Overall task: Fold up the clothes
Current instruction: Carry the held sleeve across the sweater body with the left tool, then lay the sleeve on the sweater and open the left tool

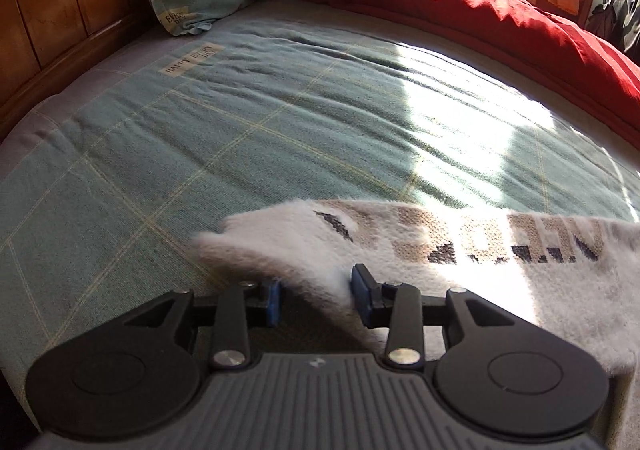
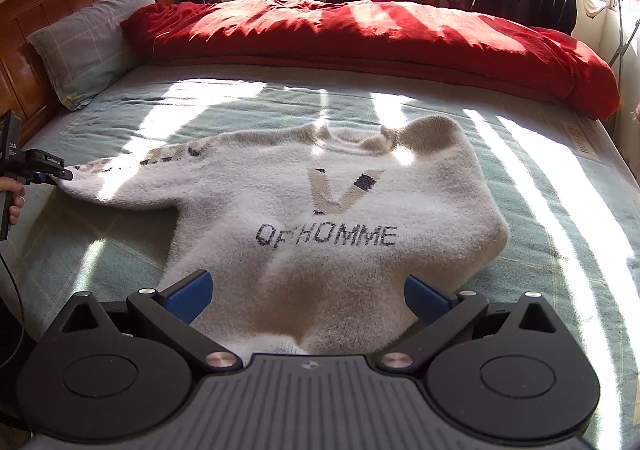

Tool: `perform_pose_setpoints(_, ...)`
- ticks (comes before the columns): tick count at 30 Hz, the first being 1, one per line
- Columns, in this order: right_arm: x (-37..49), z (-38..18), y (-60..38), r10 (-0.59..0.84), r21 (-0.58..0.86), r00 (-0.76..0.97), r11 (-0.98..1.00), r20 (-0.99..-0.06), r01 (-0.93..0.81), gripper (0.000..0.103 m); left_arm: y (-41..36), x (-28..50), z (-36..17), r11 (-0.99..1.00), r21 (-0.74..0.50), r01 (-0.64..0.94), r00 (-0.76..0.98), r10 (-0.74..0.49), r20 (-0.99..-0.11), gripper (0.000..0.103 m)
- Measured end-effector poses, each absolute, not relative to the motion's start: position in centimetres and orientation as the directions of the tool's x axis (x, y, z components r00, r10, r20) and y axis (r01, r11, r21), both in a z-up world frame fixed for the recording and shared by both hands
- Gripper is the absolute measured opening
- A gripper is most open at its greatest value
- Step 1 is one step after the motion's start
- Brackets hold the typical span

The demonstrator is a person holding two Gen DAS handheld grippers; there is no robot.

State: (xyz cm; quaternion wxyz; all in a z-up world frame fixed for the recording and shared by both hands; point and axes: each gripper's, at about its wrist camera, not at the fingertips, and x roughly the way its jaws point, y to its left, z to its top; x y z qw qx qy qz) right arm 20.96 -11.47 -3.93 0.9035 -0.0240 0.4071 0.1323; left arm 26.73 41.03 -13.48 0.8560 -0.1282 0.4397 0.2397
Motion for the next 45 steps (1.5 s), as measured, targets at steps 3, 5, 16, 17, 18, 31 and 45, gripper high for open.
perform_pose_setpoints(3,20.6,-3.6,-11.6,0.225,0.07,0.639,0.963,-0.735,-0.259,0.103,41.2,26.1,-12.5,0.838,0.028,-0.545,0.479,0.339,-0.81,0.04)
perform_pose_setpoints(5,20.4,-3.4,-11.8,0.227,0.073,0.644,0.964,-0.731,-0.256,0.103,41.2,25.9,-11.5,0.826,0.058,-0.561,0.475,0.379,-0.794,0.04)
perform_pose_setpoints(16,20.2,-4.1,-11.5,0.227,0.082,0.625,0.964,-0.746,-0.252,0.103,39.2,28.0,-9.7,0.887,-0.079,-0.454,0.616,0.249,-0.748,0.062)
perform_pose_setpoints(17,20.2,-4.2,-11.3,0.224,0.077,0.621,0.964,-0.751,-0.254,0.103,39.3,28.4,-10.9,0.886,-0.116,-0.449,0.611,0.21,-0.763,0.062)
perform_pose_setpoints(18,20.3,-4.2,-11.1,0.217,0.065,0.619,0.964,-0.755,-0.258,0.103,39.4,28.7,-12.0,0.882,-0.148,-0.448,0.605,0.177,-0.776,0.062)
perform_pose_setpoints(31,23.1,-5.6,-9.7,0.19,0.036,0.591,0.965,-0.784,-0.261,0.103,45.7,25.4,-14.2,0.806,-0.196,-0.559,0.538,0.171,-0.826,0.06)
perform_pose_setpoints(45,23.4,-6.5,-7.3,0.179,-0.01,0.555,0.947,-0.812,-0.32,0.103,42.0,30.5,-17.7,0.822,-0.319,-0.472,0.574,0.012,-0.819,0.072)
